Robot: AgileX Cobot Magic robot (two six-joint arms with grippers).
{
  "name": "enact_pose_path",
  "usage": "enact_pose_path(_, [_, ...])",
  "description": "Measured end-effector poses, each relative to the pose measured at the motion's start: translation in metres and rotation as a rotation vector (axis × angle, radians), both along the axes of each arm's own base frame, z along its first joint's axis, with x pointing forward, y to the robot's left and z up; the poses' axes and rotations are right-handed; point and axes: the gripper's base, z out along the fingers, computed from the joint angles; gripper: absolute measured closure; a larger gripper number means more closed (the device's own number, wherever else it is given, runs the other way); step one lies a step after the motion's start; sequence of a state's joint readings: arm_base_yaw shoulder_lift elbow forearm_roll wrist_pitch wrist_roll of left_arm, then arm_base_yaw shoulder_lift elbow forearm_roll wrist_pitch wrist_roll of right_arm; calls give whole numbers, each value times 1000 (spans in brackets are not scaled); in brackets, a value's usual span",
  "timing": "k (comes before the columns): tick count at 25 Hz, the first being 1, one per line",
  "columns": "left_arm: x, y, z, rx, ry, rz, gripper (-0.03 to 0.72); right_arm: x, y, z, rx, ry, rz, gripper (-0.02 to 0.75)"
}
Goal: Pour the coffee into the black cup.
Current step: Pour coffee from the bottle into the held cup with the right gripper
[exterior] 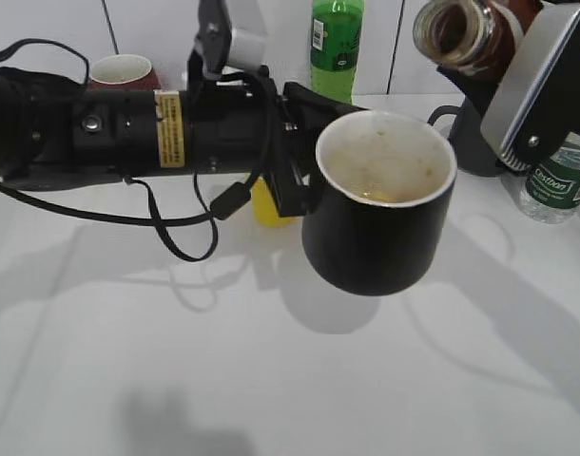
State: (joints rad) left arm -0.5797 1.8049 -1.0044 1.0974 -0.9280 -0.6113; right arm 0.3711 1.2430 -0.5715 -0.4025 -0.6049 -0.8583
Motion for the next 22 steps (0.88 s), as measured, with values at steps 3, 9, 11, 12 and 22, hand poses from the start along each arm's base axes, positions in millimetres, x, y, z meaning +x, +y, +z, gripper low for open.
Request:
enact_pose_path(3, [-4, -4, 0, 1, -1, -16, 653, 0, 0, 0, -26, -19, 1, 210])
enact_pose_path(9, [-10, -10, 0, 3, -2, -40, 653, 0, 0, 0, -95, -65, 2, 210])
enact_pose_path(11, [-10, -10, 0, 4, -3, -41, 653, 0, 0, 0, -119, -81, 3, 210])
enact_pose_path(12, [-10, -10, 0, 4, -3, -41, 653, 0, 0, 0, -127, -87, 3, 210])
enact_pose_path(22, [-10, -10, 0, 4, -3, -41, 653, 0, 0, 0, -194, -132, 5, 210])
